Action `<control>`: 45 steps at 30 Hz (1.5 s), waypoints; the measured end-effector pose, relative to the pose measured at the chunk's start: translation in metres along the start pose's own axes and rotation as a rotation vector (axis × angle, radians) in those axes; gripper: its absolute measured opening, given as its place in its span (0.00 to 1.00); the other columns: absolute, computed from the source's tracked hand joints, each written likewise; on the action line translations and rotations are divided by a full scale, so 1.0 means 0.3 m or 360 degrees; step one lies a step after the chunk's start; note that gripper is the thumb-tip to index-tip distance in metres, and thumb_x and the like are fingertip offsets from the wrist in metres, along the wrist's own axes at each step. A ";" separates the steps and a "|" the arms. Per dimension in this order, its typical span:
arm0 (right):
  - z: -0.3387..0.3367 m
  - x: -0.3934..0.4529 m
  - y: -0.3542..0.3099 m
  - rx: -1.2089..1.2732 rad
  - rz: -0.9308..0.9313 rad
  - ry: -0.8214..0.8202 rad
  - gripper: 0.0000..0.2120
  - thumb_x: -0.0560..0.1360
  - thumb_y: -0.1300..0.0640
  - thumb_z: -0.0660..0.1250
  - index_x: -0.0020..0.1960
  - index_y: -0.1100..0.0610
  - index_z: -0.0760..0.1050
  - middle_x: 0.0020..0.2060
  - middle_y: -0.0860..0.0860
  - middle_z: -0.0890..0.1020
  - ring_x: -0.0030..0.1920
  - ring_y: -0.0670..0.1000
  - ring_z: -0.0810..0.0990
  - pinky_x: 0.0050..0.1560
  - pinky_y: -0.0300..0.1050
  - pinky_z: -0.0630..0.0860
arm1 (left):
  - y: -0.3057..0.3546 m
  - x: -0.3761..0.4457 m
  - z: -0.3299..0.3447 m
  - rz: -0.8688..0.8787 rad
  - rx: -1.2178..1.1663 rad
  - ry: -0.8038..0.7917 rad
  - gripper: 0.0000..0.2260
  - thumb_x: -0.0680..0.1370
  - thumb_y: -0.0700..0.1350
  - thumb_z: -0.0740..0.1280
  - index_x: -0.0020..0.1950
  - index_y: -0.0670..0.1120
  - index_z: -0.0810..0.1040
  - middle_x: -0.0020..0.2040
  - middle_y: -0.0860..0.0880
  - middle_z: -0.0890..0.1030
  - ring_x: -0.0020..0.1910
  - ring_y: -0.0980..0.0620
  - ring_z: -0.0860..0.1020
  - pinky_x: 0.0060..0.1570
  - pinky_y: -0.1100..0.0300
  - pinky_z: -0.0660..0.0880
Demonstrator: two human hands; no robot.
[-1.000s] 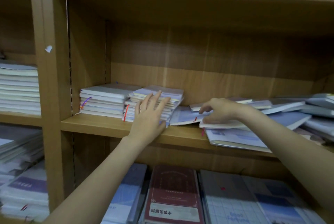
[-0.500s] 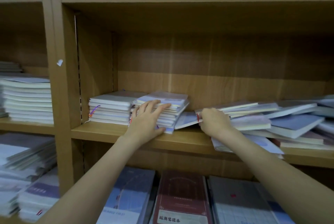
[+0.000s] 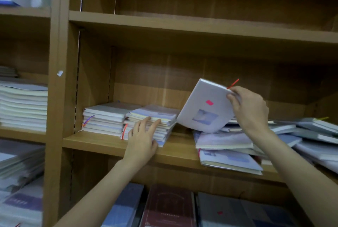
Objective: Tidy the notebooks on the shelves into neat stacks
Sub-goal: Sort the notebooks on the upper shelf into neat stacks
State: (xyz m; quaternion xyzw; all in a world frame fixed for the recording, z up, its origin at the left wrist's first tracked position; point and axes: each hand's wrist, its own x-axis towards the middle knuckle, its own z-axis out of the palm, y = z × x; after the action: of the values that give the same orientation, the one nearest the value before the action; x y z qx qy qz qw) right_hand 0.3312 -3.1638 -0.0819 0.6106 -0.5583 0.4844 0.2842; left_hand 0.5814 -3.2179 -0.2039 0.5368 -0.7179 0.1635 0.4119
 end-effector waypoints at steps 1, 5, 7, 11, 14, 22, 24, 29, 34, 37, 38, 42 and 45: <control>-0.017 0.018 -0.005 0.0006 -0.0030 0.0077 0.11 0.79 0.54 0.60 0.58 0.55 0.76 0.51 0.56 0.81 0.52 0.60 0.77 0.45 0.50 0.71 | 0.002 -0.008 0.005 -0.0009 -0.0066 0.0054 0.28 0.72 0.39 0.66 0.71 0.50 0.66 0.70 0.44 0.66 0.69 0.43 0.64 0.63 0.46 0.64; -0.074 0.115 -0.060 0.0016 -0.0356 0.0436 0.12 0.80 0.55 0.59 0.57 0.59 0.76 0.47 0.58 0.81 0.46 0.60 0.78 0.39 0.52 0.75 | -0.036 -0.019 0.002 -0.0015 0.0003 0.0114 0.26 0.67 0.37 0.71 0.65 0.46 0.74 0.63 0.42 0.74 0.61 0.39 0.73 0.56 0.42 0.71; -0.082 0.150 -0.115 -0.0012 -0.0550 0.0554 0.13 0.79 0.55 0.59 0.56 0.62 0.77 0.45 0.59 0.82 0.43 0.60 0.79 0.33 0.48 0.74 | -0.068 -0.020 -0.001 -0.0071 0.0063 0.0094 0.27 0.62 0.38 0.75 0.61 0.45 0.77 0.59 0.40 0.77 0.55 0.37 0.77 0.50 0.41 0.74; 0.052 0.103 -0.231 -0.0254 -0.0775 0.0417 0.14 0.73 0.63 0.63 0.58 0.59 0.76 0.46 0.57 0.81 0.45 0.61 0.79 0.29 0.48 0.75 | -0.109 -0.047 -0.015 -0.0251 0.0190 -0.0063 0.15 0.65 0.45 0.70 0.50 0.42 0.82 0.53 0.37 0.80 0.48 0.35 0.80 0.46 0.40 0.76; 0.277 -0.042 -0.278 -0.0339 -0.0828 -0.0594 0.19 0.79 0.60 0.56 0.69 0.51 0.67 0.61 0.54 0.74 0.60 0.58 0.72 0.48 0.51 0.76 | -0.134 -0.070 -0.036 -0.0301 0.0179 -0.0176 0.15 0.78 0.50 0.57 0.62 0.50 0.77 0.70 0.41 0.68 0.68 0.41 0.68 0.65 0.46 0.64; 0.422 -0.120 -0.260 -0.0048 -0.0682 -0.1101 0.30 0.80 0.52 0.59 0.77 0.52 0.48 0.76 0.54 0.48 0.75 0.55 0.51 0.71 0.44 0.54 | -0.187 -0.038 -0.084 -0.0320 0.0042 -0.0529 0.19 0.79 0.51 0.56 0.71 0.57 0.66 0.75 0.42 0.58 0.71 0.44 0.62 0.68 0.56 0.55; 0.415 -0.104 -0.235 -0.0042 -0.0655 -0.1088 0.30 0.80 0.50 0.59 0.77 0.52 0.48 0.76 0.54 0.49 0.75 0.55 0.51 0.71 0.44 0.53 | -0.178 -0.042 -0.072 -0.0332 0.0039 -0.0445 0.18 0.79 0.52 0.57 0.70 0.58 0.67 0.74 0.43 0.60 0.69 0.43 0.63 0.67 0.57 0.55; 0.402 -0.076 -0.174 0.0087 -0.0474 -0.1086 0.26 0.79 0.49 0.59 0.74 0.55 0.58 0.73 0.56 0.59 0.71 0.57 0.62 0.69 0.45 0.59 | -0.171 -0.055 -0.062 -0.0256 -0.0115 -0.0410 0.17 0.79 0.52 0.59 0.68 0.58 0.70 0.71 0.45 0.63 0.71 0.49 0.61 0.68 0.60 0.54; 0.412 -0.084 -0.161 0.0144 -0.0328 -0.1099 0.25 0.80 0.50 0.58 0.73 0.58 0.60 0.70 0.56 0.65 0.70 0.55 0.64 0.67 0.44 0.60 | -0.195 -0.040 -0.095 -0.0303 -0.0611 -0.0355 0.13 0.77 0.43 0.64 0.61 0.50 0.77 0.59 0.49 0.77 0.59 0.55 0.74 0.57 0.66 0.68; 0.411 -0.080 -0.154 0.0148 -0.0236 -0.1109 0.25 0.79 0.48 0.58 0.72 0.59 0.62 0.68 0.60 0.67 0.71 0.58 0.64 0.66 0.46 0.61 | -0.208 0.014 -0.109 -0.0489 -0.0922 -0.0233 0.15 0.76 0.37 0.64 0.63 0.44 0.74 0.57 0.50 0.78 0.57 0.54 0.76 0.54 0.67 0.71; 0.410 -0.079 -0.155 0.0155 -0.0233 -0.1082 0.25 0.79 0.47 0.58 0.71 0.59 0.64 0.66 0.60 0.70 0.69 0.59 0.66 0.64 0.47 0.63 | -0.207 0.031 -0.107 -0.0504 -0.0955 -0.0259 0.18 0.76 0.36 0.64 0.66 0.44 0.71 0.59 0.49 0.77 0.60 0.53 0.74 0.60 0.63 0.71; 0.402 -0.080 -0.191 0.0086 -0.0169 -0.0981 0.24 0.78 0.46 0.61 0.67 0.61 0.69 0.59 0.61 0.77 0.61 0.60 0.73 0.56 0.50 0.70 | -0.201 0.063 -0.054 -0.0503 -0.1027 -0.0282 0.23 0.74 0.32 0.65 0.69 0.41 0.69 0.65 0.44 0.74 0.63 0.48 0.73 0.65 0.50 0.70; 0.411 -0.080 -0.223 0.0007 -0.0139 -0.0949 0.24 0.78 0.45 0.60 0.67 0.61 0.69 0.57 0.60 0.78 0.59 0.61 0.75 0.55 0.51 0.72 | -0.203 0.068 -0.035 -0.0536 -0.1108 -0.0198 0.23 0.73 0.30 0.64 0.68 0.39 0.68 0.62 0.43 0.75 0.62 0.45 0.75 0.64 0.50 0.70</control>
State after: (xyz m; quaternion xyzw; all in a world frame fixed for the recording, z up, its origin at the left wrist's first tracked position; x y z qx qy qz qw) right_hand 0.4312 -3.2492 -0.1364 0.7500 -0.5893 0.2722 0.1271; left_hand 0.6391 -3.2462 -0.1946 0.4842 -0.6559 -0.1927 0.5461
